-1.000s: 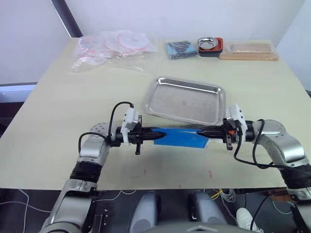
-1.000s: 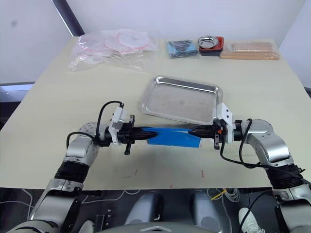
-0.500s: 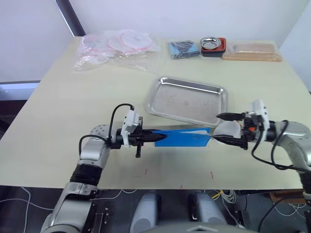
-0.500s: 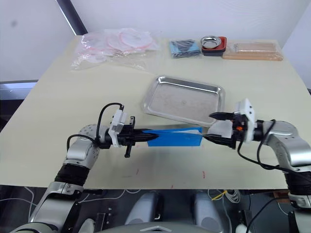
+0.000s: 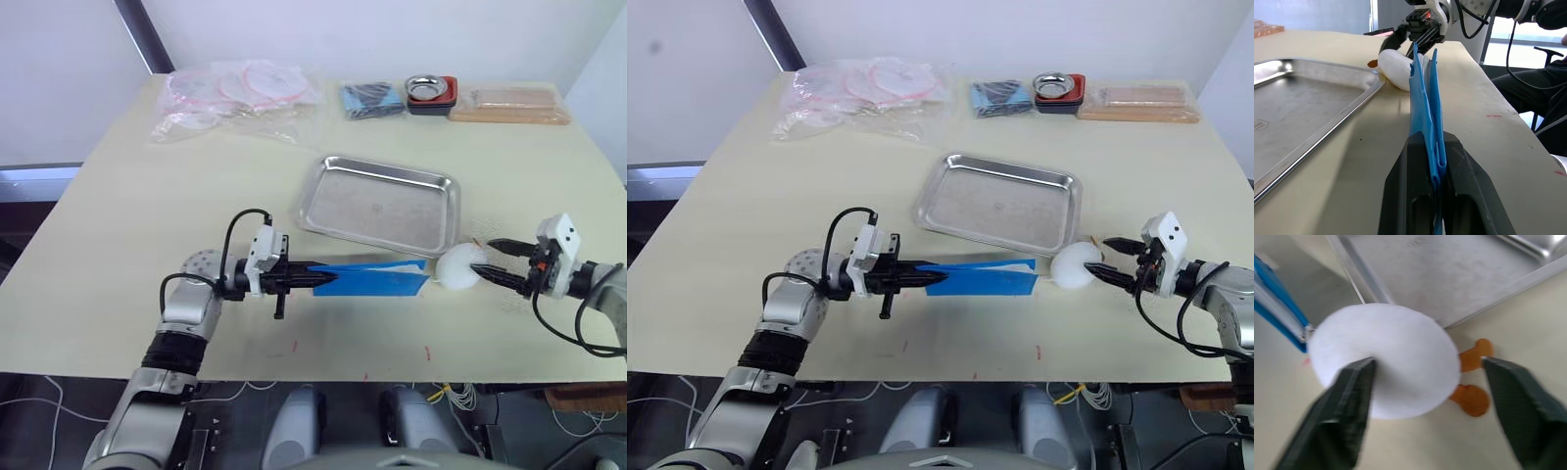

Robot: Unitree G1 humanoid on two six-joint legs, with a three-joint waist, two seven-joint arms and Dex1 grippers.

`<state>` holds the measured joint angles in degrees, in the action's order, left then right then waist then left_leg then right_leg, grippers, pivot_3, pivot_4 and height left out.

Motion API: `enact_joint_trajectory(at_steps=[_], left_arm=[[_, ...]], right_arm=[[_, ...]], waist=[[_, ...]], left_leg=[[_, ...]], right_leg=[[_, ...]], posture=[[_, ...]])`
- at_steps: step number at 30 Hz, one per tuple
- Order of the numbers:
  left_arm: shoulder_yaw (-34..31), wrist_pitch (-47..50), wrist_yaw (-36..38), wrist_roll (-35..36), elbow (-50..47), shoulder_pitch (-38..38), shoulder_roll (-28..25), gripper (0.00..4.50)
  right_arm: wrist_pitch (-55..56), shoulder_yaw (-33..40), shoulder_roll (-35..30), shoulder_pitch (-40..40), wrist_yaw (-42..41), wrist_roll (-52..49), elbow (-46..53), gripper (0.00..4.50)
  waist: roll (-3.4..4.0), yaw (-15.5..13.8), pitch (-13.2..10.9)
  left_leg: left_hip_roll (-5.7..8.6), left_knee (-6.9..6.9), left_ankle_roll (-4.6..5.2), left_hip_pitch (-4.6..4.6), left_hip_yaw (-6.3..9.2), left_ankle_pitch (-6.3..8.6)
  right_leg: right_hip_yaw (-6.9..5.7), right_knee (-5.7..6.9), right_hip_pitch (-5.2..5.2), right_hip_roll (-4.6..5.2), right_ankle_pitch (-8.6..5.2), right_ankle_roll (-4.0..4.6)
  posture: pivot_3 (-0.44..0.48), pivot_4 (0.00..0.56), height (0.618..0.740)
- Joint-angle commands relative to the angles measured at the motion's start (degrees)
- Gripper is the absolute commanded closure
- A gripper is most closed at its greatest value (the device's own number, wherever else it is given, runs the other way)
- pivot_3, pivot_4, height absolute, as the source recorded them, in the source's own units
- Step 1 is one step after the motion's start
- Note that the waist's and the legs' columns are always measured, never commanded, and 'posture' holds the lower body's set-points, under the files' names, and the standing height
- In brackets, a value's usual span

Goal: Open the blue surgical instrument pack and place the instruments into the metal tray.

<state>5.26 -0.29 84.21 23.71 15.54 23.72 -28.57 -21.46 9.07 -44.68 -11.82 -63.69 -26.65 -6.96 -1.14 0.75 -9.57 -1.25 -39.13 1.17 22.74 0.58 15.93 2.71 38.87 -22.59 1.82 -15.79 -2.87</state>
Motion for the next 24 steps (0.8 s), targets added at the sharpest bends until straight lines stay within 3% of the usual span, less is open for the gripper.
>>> enact_joint_trajectory(at_steps=[1,4,5,15,24], left_arm=[[1.39,-0.92,0.93,-1.35,0.81,-0.12,0.23,4.5],[1.57,-1.65,0.97,-1.65,1.84,0.2,0.76,4.5],[1.63,-1.82,0.96,-1.74,2.17,0.4,0.94,4.5],[1.74,-2.57,0.81,-2.33,2.94,0.71,1.45,4.5],[1.95,-2.02,0.53,-2.61,2.37,1.39,1.83,4.5]], right_arm=[[-1.93,1.67,-1.09,0.83,-1.74,-2.37,3.04,2.69],[-5.05,1.48,-1.17,2.31,-2.77,-4.5,5.71,4.23],[-5.64,1.23,-1.16,2.82,-3.05,-4.86,6.58,4.44],[-9.62,7.37,-1.62,4.32,-2.99,-11.22,10.26,4.44],[-25.7,20.24,-2.15,-0.38,-0.39,-36.16,17.64,4.44]], waist=[[0.0,-0.01,0.0],[0.01,-0.1,0.01],[0.02,-0.12,0.01],[0.06,-0.26,0.03],[0.15,-0.32,0.02]], left_leg=[[0.0,-0.01,0.0,0.0,0.01,0.0],[0.0,-0.01,0.0,0.0,0.02,0.0],[0.0,-0.01,0.0,0.0,0.03,0.0],[0.02,-0.07,0.0,-0.01,0.04,0.0],[0.02,-0.08,0.0,-0.01,0.1,0.0]], right_leg=[[0.0,0.0,0.01,0.0,0.0,0.0],[-0.02,0.0,0.01,0.0,0.0,0.0],[-0.02,0.0,0.01,0.0,0.0,0.0],[-0.03,0.0,0.06,0.01,0.0,-0.02],[-0.06,-0.01,0.12,0.03,0.0,-0.02]], posture=[[0.0,0.15,0.74],[0.0,0.15,0.74],[0.0,0.15,0.74],[0.0,0.15,0.74],[0.0,0.15,0.74]])
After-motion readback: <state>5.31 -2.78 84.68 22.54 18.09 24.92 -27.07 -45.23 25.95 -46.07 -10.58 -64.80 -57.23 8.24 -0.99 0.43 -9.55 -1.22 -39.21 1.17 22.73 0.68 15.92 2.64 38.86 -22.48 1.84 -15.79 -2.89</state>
